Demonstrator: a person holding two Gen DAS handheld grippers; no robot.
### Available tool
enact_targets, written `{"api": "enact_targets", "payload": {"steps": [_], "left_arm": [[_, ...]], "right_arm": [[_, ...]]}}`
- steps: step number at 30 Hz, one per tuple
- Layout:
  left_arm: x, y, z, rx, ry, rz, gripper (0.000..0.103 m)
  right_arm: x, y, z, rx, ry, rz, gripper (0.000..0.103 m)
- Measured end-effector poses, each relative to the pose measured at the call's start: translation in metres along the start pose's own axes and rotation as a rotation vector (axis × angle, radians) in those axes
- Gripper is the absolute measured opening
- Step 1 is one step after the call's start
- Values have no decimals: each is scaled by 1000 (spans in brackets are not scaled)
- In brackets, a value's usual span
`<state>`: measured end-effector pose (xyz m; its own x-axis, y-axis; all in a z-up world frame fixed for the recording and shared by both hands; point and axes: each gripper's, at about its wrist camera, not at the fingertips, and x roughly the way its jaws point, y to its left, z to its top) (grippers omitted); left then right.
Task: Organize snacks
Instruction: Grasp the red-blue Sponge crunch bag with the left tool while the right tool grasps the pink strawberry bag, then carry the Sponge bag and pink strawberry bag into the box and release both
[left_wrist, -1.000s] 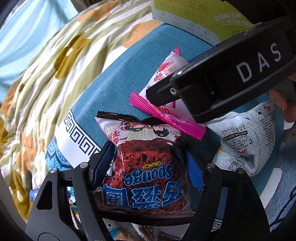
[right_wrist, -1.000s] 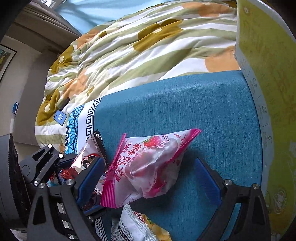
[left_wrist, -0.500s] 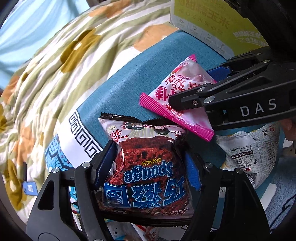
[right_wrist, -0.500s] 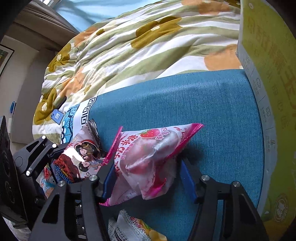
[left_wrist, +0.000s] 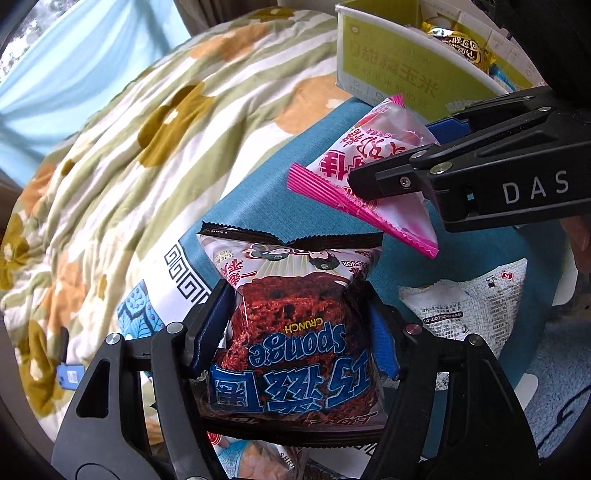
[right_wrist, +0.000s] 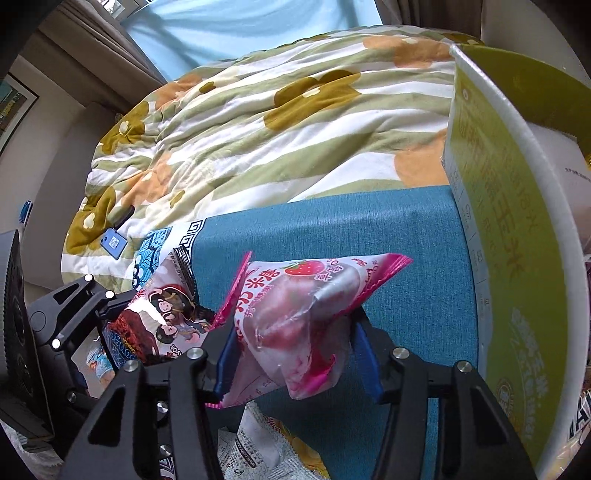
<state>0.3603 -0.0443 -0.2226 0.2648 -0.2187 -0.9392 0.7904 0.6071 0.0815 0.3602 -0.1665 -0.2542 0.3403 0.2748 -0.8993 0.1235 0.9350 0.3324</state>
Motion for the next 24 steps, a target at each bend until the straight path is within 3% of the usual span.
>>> {"api": "enact_targets", "payload": {"steps": [14, 24], "left_arm": [[-89, -25, 30, -48, -146, 123, 65], [-133, -94, 90, -104, -250, 172, 65]], "right_arm": [[-97, 5, 5, -50, -186, 11, 50], [-191, -25, 8, -107, -328, 74, 50]]}}
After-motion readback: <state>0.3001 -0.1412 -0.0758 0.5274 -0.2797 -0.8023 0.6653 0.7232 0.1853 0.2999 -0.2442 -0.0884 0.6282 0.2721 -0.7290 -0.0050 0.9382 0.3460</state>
